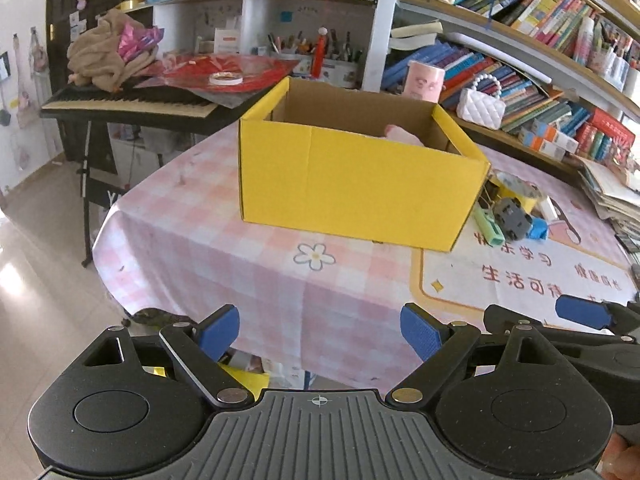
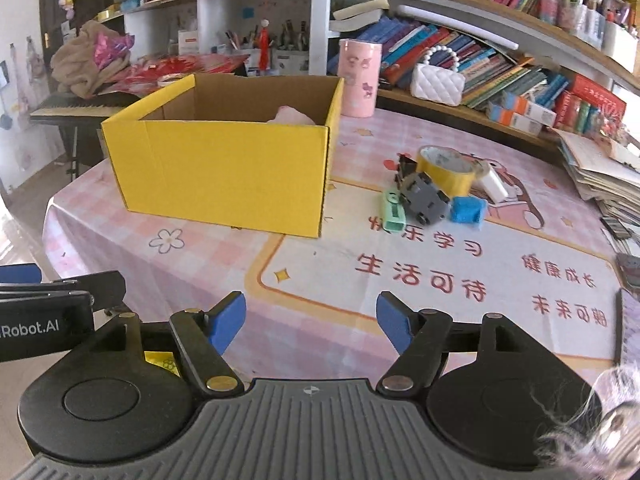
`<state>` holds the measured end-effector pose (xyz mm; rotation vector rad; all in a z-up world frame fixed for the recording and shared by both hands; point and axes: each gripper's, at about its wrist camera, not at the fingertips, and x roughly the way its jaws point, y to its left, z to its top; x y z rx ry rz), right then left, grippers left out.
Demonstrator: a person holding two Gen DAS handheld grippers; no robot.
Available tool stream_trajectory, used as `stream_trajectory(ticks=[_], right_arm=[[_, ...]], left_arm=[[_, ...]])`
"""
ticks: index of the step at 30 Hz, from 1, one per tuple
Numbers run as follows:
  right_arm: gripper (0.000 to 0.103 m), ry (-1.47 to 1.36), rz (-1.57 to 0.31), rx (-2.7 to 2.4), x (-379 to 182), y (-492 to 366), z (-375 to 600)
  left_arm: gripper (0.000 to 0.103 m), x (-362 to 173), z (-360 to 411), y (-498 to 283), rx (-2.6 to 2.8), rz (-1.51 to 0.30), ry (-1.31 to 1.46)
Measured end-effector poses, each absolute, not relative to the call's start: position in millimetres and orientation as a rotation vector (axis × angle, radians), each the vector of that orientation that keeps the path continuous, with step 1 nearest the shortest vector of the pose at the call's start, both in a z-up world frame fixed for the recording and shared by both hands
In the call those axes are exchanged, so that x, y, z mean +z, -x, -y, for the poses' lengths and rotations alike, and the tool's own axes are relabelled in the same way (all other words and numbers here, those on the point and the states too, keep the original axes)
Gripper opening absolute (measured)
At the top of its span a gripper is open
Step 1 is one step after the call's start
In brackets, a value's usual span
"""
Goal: Organize objects
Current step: 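Withdraw both grippers from the box toward the small toys on the table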
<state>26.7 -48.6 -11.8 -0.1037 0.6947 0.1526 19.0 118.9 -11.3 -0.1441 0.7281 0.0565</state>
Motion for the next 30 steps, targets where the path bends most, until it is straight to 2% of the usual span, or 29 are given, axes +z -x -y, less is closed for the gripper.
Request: stream_trajectory(ticks=[30], right_arm=[[0.077,0.049,-0.664,-0.125,-8.1,31.3,114.0]], left_arm=[[0.09,-11.6,-55.6,-4.9,-0.18,-0.726,0.03]])
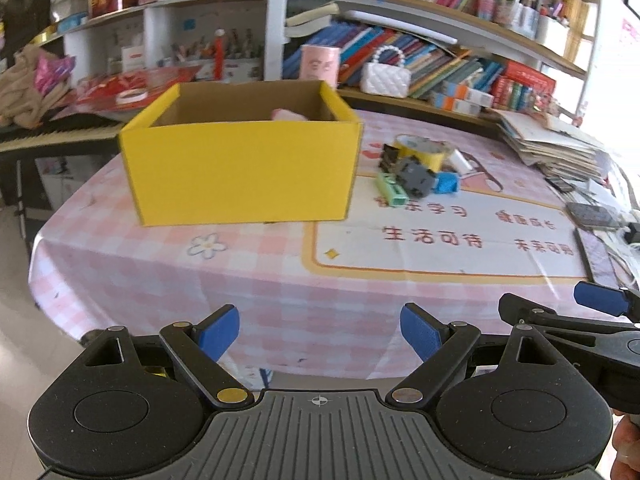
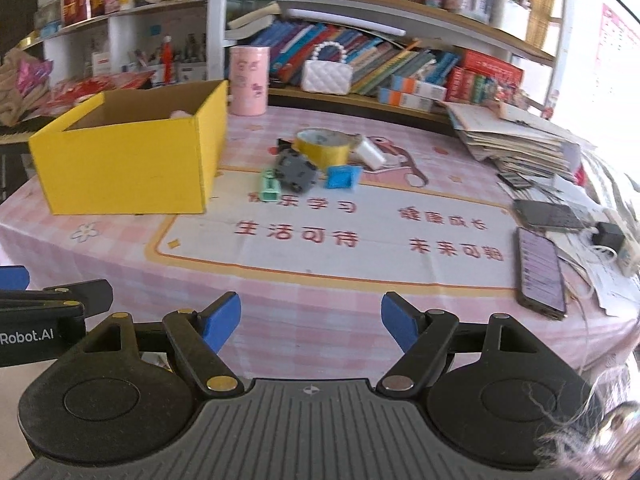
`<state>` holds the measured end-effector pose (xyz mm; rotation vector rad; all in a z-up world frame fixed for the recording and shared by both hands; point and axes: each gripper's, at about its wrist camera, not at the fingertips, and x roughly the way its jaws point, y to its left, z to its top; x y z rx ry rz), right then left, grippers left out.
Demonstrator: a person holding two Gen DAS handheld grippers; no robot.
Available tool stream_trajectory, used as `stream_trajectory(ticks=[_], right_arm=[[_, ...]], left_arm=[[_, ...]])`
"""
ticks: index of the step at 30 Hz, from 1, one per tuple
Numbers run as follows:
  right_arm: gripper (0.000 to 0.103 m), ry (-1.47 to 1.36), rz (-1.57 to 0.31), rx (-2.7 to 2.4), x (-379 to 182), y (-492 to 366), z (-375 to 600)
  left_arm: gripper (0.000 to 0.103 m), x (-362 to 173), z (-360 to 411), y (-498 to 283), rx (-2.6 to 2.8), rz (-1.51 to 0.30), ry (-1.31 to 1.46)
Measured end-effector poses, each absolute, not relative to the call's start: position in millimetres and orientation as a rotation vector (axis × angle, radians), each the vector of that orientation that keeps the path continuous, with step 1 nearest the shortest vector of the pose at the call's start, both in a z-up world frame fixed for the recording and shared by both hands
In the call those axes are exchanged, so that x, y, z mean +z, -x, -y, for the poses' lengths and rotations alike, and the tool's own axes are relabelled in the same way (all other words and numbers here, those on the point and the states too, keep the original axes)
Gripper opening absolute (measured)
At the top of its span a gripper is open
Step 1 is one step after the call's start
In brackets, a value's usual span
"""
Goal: Organize objects
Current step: 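Withdraw both grippers from the box toward the small toys on the table, then grasp the grey toy car with the left gripper while the right grasps the blue block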
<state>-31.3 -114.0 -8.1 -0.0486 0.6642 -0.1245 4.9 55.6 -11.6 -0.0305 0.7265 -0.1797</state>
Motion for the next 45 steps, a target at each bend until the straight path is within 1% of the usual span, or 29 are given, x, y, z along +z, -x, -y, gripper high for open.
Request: stream_trajectory(ticks=[13,22,29,36,38,41,45], right_arm=[[0.079,0.016,-0.683,-0.192,-11.6,21.8,147.2],[0.079,0.025,-0.697,-0.162,-13.2,-11.8,164.2],[0.077,0.034,-0.701,-0.139,-13.7,-44.5,191.7],[0.075,0.037,-0.704,-0.089,-16.8,-80.1,223.1],[0.072,0.04,-0.706,-0.067,-18.9,-90.7,231.3],[0.071,0.037,-0.711,-0.032,-22.2,-105.2,240.5],[0.071,0.029,-0.717,0.003,-26.3,-125.5,249.4]], left_arm=[[0.09,-12.3,-19.5,-24.2,-0.257,-0.721,-0.008],[0.09,-9.7,-5.1,-49.9,-0.227,-0.704,0.014],[0.087,-4.5,26.4,-73.5,-0.253,-0.663,0.004],[0.082,-2.3,63.1,-111.9,-0.267,-0.642,0.002],[0.081,-3.1,72.5,-125.7,-0.259,-0.645,-0.003],[0.079,-5.1,84.5,-149.2,-0.235,-0.652,-0.017],[0.078,-10.5,99.7,-177.8,-0.204,-0.659,-0.062]])
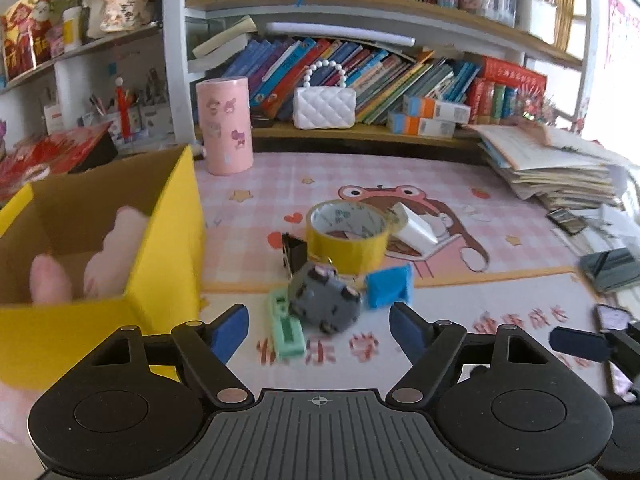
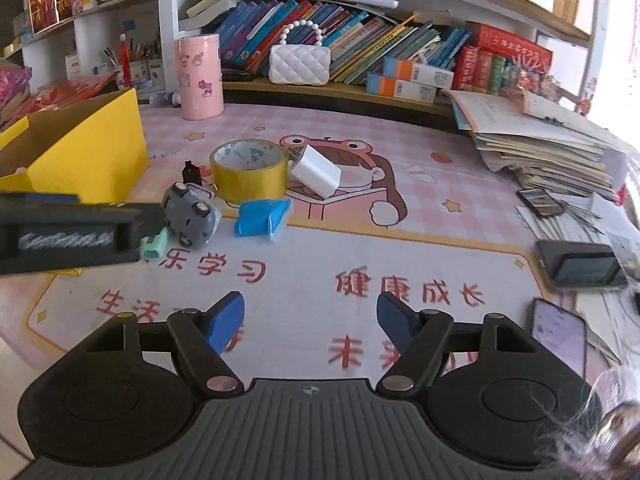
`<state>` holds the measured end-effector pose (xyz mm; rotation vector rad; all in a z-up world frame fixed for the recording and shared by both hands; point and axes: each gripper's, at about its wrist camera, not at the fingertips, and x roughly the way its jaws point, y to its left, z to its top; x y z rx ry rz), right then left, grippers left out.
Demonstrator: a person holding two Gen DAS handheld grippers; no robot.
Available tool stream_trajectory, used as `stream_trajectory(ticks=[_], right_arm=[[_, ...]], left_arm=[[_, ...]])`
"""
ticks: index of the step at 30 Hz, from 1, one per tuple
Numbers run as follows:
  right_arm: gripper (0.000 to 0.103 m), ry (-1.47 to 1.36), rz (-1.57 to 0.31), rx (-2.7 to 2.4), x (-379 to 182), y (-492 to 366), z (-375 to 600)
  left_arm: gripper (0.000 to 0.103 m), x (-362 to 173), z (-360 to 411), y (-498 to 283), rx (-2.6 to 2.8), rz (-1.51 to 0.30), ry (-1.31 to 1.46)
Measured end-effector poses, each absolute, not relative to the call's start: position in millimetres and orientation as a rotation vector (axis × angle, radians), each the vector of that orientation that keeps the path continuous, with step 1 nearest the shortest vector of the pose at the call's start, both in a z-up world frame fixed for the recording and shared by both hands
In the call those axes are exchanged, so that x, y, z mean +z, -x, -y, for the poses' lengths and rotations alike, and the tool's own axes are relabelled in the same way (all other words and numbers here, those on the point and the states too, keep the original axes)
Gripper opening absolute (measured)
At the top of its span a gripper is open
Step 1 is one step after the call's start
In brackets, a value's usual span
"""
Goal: Organize objects
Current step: 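Grasp the grey toy car with the left gripper while the right grasps the blue block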
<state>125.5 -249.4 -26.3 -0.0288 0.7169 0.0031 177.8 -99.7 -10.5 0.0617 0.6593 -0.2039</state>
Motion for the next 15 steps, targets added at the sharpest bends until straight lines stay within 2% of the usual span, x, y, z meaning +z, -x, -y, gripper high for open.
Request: stream_trajectory(ticks=[10,15], right_arm=[[0.071,0.049,-0.704,0.089,-32.9,-167.2,258.6],[0.071,0.046,-0.708,0.118,-36.4,-178.4,264.3]], left_arm=[[0.077,-39.6,132.1,-228.1,-0.188,-0.714,-0.196],[0.069,-54.9,140.9,-244.8,-0.171,-0.761,-0.25]])
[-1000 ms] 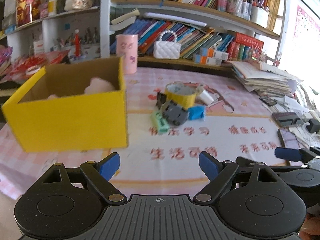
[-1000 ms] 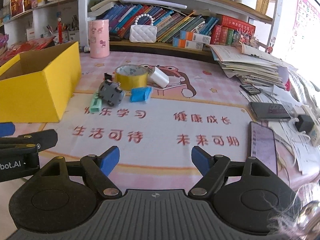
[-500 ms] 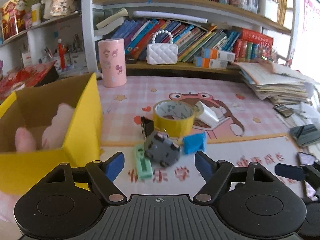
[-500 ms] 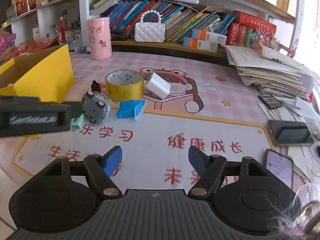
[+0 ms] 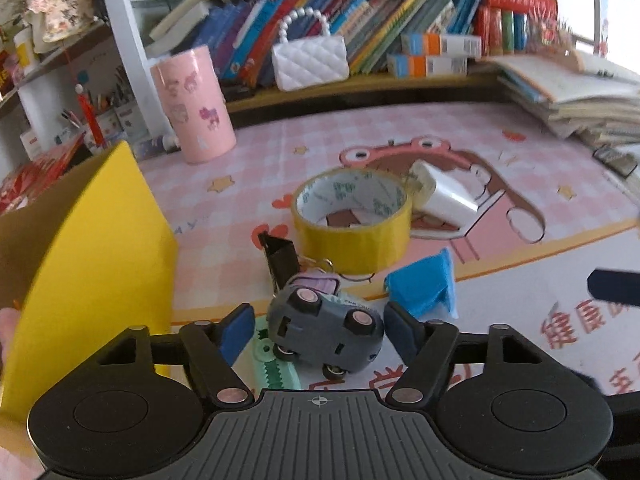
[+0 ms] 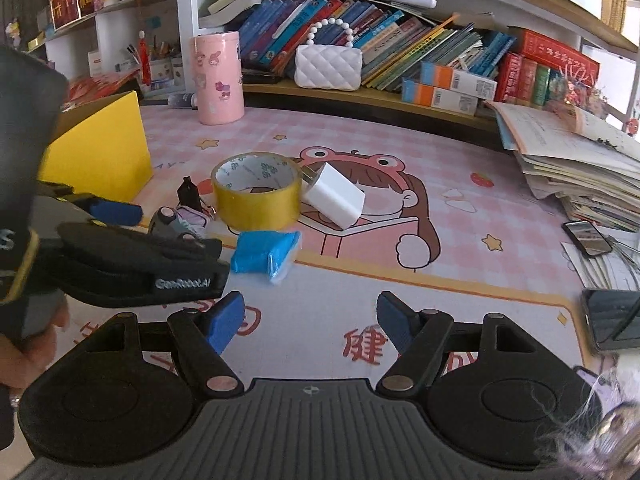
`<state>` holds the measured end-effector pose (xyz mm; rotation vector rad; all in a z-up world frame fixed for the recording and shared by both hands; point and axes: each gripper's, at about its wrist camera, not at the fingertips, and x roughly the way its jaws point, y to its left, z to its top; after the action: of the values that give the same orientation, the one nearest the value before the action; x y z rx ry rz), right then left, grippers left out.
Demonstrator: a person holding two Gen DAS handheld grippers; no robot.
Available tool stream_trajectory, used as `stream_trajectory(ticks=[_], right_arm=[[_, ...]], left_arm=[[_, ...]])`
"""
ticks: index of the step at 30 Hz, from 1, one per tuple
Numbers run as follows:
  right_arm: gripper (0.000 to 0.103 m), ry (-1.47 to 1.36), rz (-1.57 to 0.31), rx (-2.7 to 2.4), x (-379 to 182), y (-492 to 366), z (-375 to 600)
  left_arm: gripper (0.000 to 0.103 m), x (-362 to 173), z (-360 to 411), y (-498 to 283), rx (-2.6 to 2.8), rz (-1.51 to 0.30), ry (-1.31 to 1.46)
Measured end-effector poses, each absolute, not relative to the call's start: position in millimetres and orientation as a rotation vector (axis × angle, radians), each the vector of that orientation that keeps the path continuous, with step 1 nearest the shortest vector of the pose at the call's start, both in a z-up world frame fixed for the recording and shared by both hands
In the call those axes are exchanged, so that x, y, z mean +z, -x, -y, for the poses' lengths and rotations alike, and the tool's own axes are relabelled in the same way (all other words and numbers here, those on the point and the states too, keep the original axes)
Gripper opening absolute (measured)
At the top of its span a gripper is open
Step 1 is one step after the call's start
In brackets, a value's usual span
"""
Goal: Organize objects
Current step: 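Grasp the grey toy car with the left gripper while the right grasps the blue block, then carry the grey car and blue block over the yellow box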
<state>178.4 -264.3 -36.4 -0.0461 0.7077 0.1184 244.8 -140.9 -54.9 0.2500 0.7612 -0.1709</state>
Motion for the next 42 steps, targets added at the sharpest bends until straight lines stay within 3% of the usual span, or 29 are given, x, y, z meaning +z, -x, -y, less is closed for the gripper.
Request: stream_trajectory(ticks=[1,13,22,24,28,42], right_arm=[[0.071,0.048,-0.711,0.121,-37.3,-180.4,264.5],[0.07,0.036,-0.722,0.169,-50.1,-215.0,255.1],[0.058,0.011,-0.749,0.199,-62.5,-255.2,235.6],[0.048,0.0,-0.772,0.193,-67.2,-260.6,233.6],[0.04,0.01,-0.763,0.188,-67.1,-254.1,229.8],[0.039,-0.032,-0.717,0.155,-21.3,-174.9,221.3]], left_arm=[[0.064,-57.6,141.7,-246.6,-0.174,-0.771,-0.255],[0.064,-6.2,98.0,-211.5,-0.187,-0.687,-0.011],[0.064,-1.7,68.7,-174.3,-0.139,-0.72,0.048],[0.064,-2.1,65.0,-170.7,-0.138,-0.724,0.056],[0.064,-0.3,58.5,-163.7,-0.141,-0.716,0.068],[0.064,2.2,39.2,-135.3,-0.227,-0.688,0.117]])
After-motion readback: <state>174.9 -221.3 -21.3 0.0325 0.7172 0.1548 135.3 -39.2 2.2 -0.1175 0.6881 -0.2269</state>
